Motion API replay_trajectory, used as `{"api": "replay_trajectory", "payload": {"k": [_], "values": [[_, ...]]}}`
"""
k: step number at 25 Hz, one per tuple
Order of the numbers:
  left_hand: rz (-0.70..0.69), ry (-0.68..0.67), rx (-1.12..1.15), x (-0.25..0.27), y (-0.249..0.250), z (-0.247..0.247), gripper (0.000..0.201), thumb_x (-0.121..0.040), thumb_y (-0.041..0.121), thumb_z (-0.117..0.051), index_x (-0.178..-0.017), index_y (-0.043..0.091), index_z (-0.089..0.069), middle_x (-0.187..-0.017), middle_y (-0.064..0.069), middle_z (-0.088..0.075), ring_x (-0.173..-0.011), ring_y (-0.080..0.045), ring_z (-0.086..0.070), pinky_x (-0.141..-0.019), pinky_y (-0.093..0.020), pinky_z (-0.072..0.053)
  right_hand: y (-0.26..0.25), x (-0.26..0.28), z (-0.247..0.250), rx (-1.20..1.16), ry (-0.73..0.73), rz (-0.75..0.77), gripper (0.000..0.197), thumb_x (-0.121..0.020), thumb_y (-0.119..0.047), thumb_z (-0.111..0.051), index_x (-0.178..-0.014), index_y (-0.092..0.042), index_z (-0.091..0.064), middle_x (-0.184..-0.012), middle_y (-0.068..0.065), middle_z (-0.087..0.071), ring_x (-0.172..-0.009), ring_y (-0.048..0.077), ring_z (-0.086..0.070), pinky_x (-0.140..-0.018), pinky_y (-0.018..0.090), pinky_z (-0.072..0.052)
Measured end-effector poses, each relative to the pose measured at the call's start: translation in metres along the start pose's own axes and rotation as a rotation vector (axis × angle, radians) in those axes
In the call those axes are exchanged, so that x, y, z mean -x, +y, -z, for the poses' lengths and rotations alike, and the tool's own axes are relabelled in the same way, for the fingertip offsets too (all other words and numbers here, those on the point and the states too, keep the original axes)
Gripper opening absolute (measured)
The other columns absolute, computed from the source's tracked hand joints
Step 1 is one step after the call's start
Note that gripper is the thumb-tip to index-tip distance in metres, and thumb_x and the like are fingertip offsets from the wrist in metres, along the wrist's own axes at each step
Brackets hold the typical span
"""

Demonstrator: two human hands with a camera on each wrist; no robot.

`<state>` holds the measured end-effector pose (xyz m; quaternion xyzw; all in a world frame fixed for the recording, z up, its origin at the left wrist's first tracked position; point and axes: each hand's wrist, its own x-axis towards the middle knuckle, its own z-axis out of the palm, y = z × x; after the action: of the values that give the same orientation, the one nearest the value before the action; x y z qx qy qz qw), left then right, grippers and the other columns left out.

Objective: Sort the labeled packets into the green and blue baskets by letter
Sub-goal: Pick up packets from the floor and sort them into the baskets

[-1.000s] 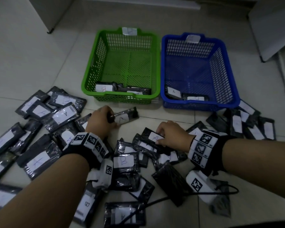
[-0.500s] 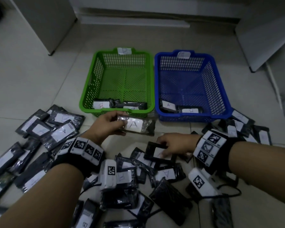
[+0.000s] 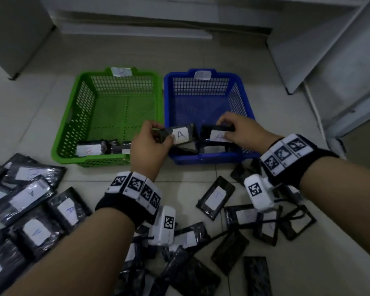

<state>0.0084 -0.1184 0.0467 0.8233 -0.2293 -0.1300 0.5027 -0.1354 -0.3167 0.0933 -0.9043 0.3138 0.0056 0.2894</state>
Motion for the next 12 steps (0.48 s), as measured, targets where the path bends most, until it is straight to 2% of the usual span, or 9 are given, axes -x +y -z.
{"api": "replay_trajectory", "payload": {"k": [2, 4, 6, 8, 10, 12], "values": [[-0.030, 0.012, -0.204, -0.003, -0.001, -0.013, 0.034, -0.071, 0.050, -0.069, -0.095, 0.035, -0.050, -0.093, -0.002, -0.068, -0.094, -0.025, -0.060, -0.081, -0.039, -0.052, 0.012, -0.007, -0.014, 0.108, -0.072, 0.018, 0.026, -0.088, -0.008, -0.059, -0.109, -0.023, -0.063, -0.109, 0.003, -0.059, -0.105, 0.022, -0.057, -0.082, 0.023, -0.040], [-0.064, -0.011, -0.418, 0.000, 0.005, -0.023, 0.033, -0.077, 0.048, -0.067, -0.100, 0.031, -0.052, -0.100, -0.003, -0.066, -0.107, -0.029, -0.051, -0.089, -0.039, -0.039, 0.023, -0.014, -0.026, 0.249, -0.166, 0.011, 0.029, -0.093, -0.012, -0.053, -0.116, -0.025, -0.065, -0.113, 0.010, -0.053, -0.110, 0.029, -0.052, -0.090, 0.026, -0.039], [-0.112, -0.030, -0.532, 0.004, 0.010, -0.027, 0.032, -0.080, 0.046, -0.065, -0.105, 0.028, -0.054, -0.106, -0.003, -0.065, -0.114, -0.029, -0.046, -0.091, -0.042, -0.032, 0.029, -0.016, -0.032, 0.302, -0.191, -0.020, 0.032, -0.096, -0.017, -0.049, -0.124, -0.027, -0.062, -0.121, 0.014, -0.052, -0.118, 0.033, -0.047, -0.102, 0.033, -0.038], [-0.184, -0.049, -0.610, 0.007, 0.004, -0.030, 0.034, -0.083, 0.043, -0.062, -0.113, 0.027, -0.056, -0.116, -0.003, -0.062, -0.117, -0.028, -0.043, -0.094, -0.043, -0.030, 0.032, -0.007, -0.030, 0.217, -0.078, 0.008, 0.033, -0.096, -0.015, -0.048, -0.125, -0.024, -0.062, -0.118, 0.013, -0.053, -0.119, 0.030, -0.044, -0.100, 0.028, -0.035], [-0.266, -0.023, -0.665, 0.013, -0.002, -0.031, 0.038, -0.084, 0.036, -0.060, -0.120, 0.026, -0.056, -0.128, -0.003, -0.053, -0.118, -0.030, -0.040, -0.095, -0.044, -0.031, 0.033, 0.017, -0.026, 0.065, 0.140, 0.071, 0.030, -0.092, -0.007, -0.051, -0.112, -0.019, -0.069, -0.100, 0.004, -0.053, -0.108, 0.021, -0.045, -0.086, 0.017, -0.031], [-0.400, 0.071, -0.575, 0.029, -0.007, -0.036, 0.034, -0.084, 0.027, -0.060, -0.118, 0.021, -0.059, -0.124, -0.008, -0.050, -0.110, -0.031, -0.044, -0.090, -0.041, -0.035, 0.038, 0.051, -0.025, -0.051, 0.295, 0.103, 0.028, -0.085, 0.001, -0.052, -0.095, -0.016, -0.072, -0.090, -0.001, -0.053, -0.094, 0.014, -0.046, -0.073, 0.009, -0.029]]}}
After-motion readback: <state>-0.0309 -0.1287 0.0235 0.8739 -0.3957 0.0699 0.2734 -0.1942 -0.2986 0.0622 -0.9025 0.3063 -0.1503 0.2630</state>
